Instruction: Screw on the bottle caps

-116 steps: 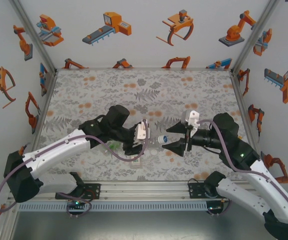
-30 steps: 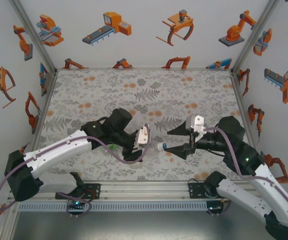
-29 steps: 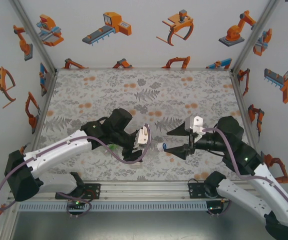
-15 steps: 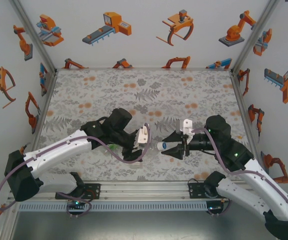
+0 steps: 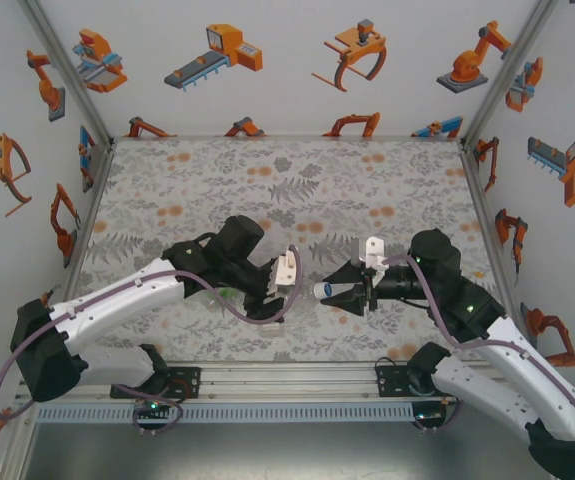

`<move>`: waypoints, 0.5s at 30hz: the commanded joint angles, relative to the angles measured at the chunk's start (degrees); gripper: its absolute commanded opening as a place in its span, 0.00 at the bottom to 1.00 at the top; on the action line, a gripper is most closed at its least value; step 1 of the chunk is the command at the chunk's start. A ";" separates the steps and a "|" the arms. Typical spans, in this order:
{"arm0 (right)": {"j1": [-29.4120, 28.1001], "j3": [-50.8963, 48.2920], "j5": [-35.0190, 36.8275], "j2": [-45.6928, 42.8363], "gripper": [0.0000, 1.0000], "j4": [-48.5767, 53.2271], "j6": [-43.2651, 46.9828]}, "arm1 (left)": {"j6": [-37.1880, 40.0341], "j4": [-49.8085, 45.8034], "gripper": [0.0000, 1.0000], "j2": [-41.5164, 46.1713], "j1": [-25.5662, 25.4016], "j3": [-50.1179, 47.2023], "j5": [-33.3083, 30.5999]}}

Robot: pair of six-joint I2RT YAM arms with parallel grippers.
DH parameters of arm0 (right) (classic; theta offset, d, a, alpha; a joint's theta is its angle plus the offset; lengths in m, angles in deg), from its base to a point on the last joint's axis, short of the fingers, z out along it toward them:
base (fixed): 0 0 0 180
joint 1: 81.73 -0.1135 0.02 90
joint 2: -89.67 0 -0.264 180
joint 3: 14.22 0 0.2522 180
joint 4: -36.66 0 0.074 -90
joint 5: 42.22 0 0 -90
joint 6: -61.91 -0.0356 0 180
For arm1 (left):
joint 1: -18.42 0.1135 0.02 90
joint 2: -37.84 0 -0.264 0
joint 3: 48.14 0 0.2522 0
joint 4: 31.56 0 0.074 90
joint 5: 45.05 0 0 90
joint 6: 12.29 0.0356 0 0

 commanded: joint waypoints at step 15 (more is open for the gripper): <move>-0.27 1.82 19.07 4.66 0.00 0.25 -26.37 | -3.97 6.97 0.00 0.09 0.62 0.33 -8.36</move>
